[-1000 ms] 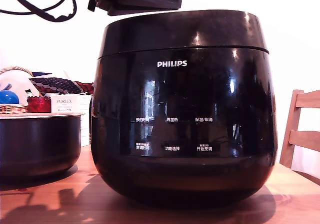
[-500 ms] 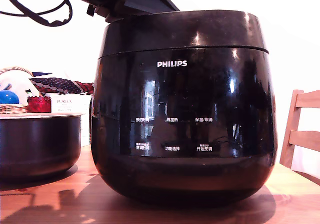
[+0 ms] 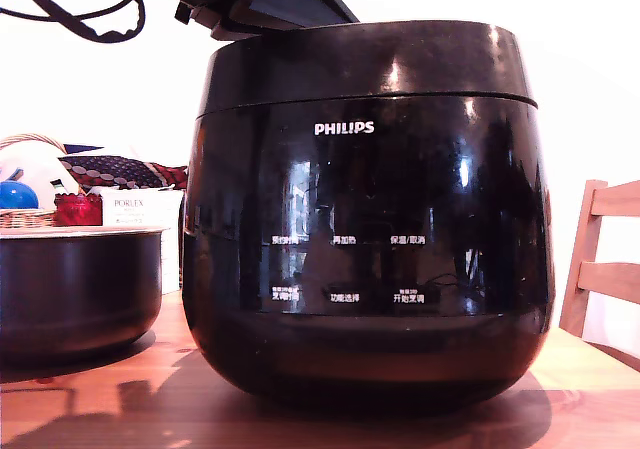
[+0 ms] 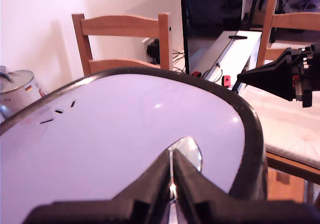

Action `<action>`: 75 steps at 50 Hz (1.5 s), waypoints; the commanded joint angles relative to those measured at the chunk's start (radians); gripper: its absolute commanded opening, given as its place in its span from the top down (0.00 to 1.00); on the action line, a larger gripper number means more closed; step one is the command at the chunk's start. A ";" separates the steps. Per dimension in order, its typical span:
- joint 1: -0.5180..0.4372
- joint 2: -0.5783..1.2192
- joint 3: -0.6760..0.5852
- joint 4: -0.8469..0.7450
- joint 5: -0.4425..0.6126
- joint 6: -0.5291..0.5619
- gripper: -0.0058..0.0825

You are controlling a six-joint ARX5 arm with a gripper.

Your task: Open the rice cooker by pressing the large metal button on the top of its lid with medium force

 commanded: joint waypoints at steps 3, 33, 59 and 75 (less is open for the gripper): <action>-0.007 0.084 -0.054 -0.070 -0.008 0.005 0.96; -0.006 0.098 -0.054 -0.145 -0.043 0.030 0.96; -0.001 -0.032 -0.051 0.135 -0.057 -0.121 0.96; 0.029 -0.128 -0.051 0.126 -0.143 -0.127 0.96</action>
